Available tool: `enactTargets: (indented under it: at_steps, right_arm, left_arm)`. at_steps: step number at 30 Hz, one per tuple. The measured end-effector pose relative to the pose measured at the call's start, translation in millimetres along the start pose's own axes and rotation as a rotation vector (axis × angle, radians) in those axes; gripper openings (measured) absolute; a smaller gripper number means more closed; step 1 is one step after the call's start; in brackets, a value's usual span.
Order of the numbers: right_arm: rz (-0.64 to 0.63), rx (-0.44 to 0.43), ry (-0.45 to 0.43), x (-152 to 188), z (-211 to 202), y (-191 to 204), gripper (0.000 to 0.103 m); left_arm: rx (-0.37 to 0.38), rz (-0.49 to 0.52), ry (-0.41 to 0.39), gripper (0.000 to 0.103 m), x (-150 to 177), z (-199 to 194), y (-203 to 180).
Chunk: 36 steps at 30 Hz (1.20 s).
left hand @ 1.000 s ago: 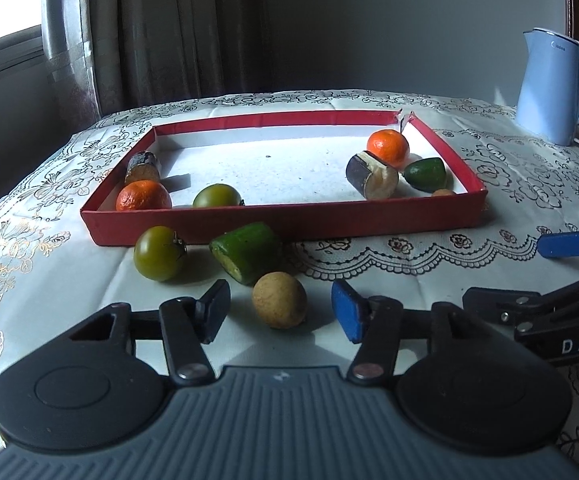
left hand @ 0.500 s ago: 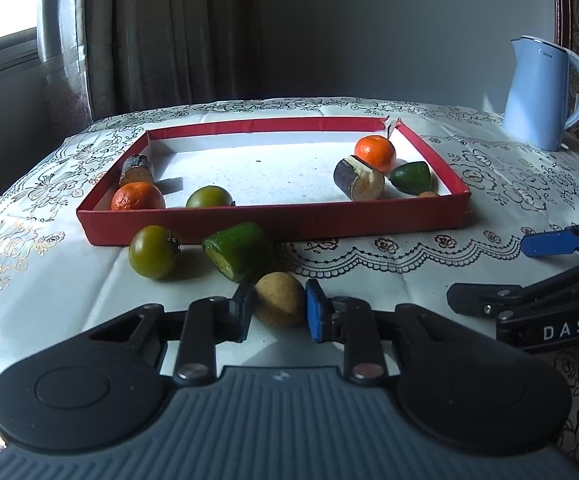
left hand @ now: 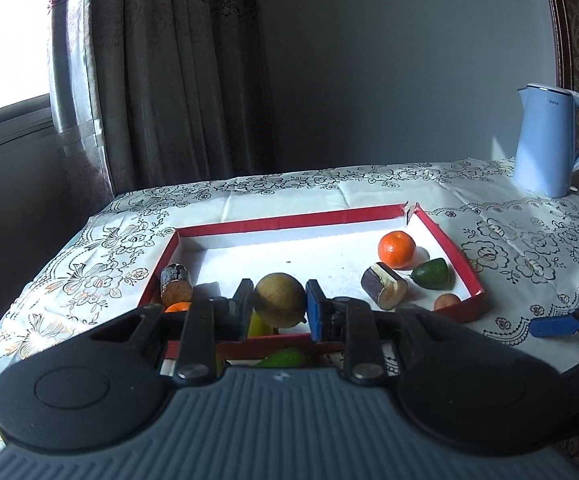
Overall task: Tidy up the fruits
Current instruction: 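Carry the tan fruit into the red box and open the left gripper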
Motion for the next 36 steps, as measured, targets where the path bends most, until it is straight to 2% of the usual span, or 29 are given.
enactTargets:
  at_steps: [4,10,18,20,27,29,36]
  right_arm:
    - [0.000,0.000,0.000,0.0,0.1,0.1,0.103]
    - [0.000,0.000,0.000,0.0,0.2,0.2,0.103]
    - [0.000,0.000,0.000,-0.1,0.3,0.3,0.103]
    - [0.000,0.000,0.000,-0.1,0.2,0.2,0.103]
    - [0.001,-0.001,-0.001,-0.2,-0.1,-0.1,0.103]
    - [0.003,-0.003,-0.001,-0.6,0.0,0.2,0.103]
    - [0.006,-0.006,-0.004,-1.0,0.0,1.3,0.103]
  left_arm:
    - [-0.068,-0.014,0.029,0.024,-17.1,39.1,5.6]
    - [-0.102,-0.061,0.136,0.024,-14.2,92.4,14.7]
    - [-0.116,-0.046,0.198,0.027,6.6,116.5,11.2]
    - [-0.125,-0.051,0.199,0.042,8.9,117.5,12.3]
    - [-0.127,-0.059,0.140,0.077,6.8,94.8,13.1]
    - [-0.125,-0.070,0.118,0.094,8.6,77.9,16.1]
    - [-0.110,-0.109,0.110,0.102,33.1,30.4,37.6]
Point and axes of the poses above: each gripper's, at about its wrist camera, not at the fingertips, and z roughly the way its jaws point, y to its left, x to its underside, the point moved 2 cm from there along z, roughly the way its jaws point, and after that the axes turned 10 degrees about -x, right-handed, at the moved point
